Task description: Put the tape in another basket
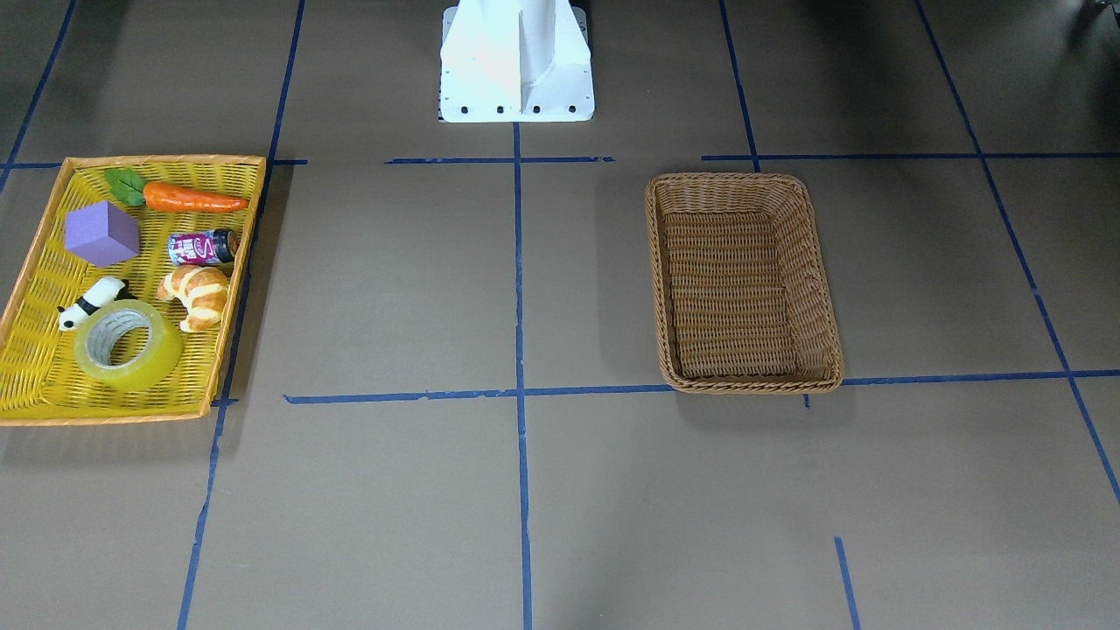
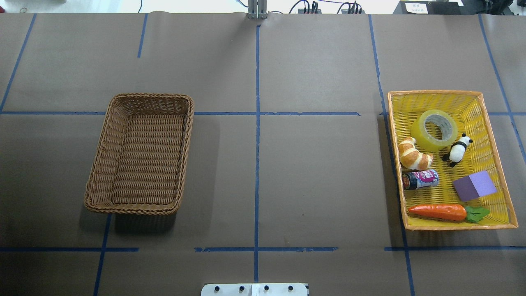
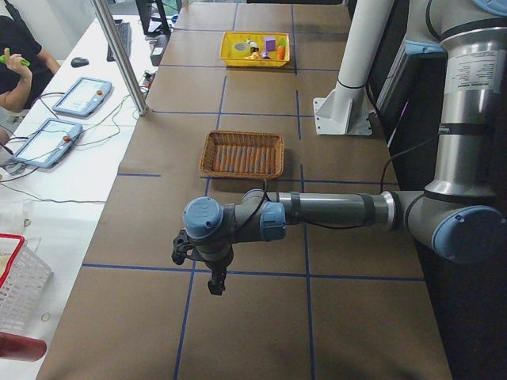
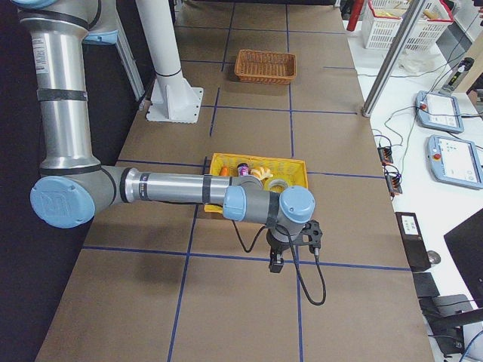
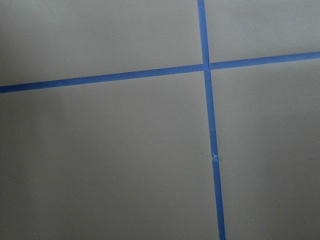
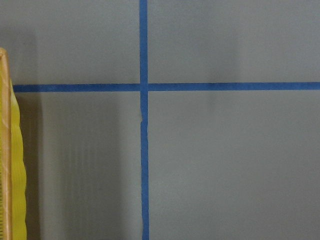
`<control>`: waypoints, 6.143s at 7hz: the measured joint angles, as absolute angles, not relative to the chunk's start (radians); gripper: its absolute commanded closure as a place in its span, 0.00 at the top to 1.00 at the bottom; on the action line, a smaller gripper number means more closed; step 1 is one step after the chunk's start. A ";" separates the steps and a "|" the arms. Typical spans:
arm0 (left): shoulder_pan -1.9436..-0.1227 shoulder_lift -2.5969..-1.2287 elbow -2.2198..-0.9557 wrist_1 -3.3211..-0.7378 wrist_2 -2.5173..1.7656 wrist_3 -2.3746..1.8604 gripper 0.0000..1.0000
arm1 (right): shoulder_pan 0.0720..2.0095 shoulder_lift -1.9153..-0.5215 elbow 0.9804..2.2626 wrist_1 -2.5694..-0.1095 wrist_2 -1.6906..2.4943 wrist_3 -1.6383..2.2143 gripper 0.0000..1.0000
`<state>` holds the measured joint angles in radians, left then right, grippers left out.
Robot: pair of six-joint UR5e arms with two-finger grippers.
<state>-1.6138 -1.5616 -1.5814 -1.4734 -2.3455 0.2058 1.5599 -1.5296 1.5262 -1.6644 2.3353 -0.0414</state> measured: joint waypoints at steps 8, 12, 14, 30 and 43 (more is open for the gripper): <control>-1.614 -1.577 -1.576 -1.473 -2.347 0.205 1.00 | 1.560 -1.519 1.525 -1.643 2.338 -0.041 1.00; -1.614 -1.577 -1.584 -1.474 -2.347 0.204 1.00 | 1.560 -1.505 1.522 -1.641 2.333 -0.041 1.00; -1.614 -1.577 -1.589 -1.474 -2.348 0.202 1.00 | 1.560 -1.495 1.524 -1.641 2.332 -0.041 1.00; -1.614 -1.562 -1.585 -1.474 -2.352 0.207 1.00 | 1.115 -1.413 1.617 -1.336 2.195 0.625 1.00; -1.614 -1.562 -1.610 -1.474 -2.356 0.205 1.00 | 1.111 -1.391 1.550 -1.324 2.230 0.573 0.00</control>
<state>-1.6140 -1.5621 -1.6095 -1.4741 -2.3561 0.2049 1.1105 -1.3907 1.5502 -1.3239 2.2298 0.5733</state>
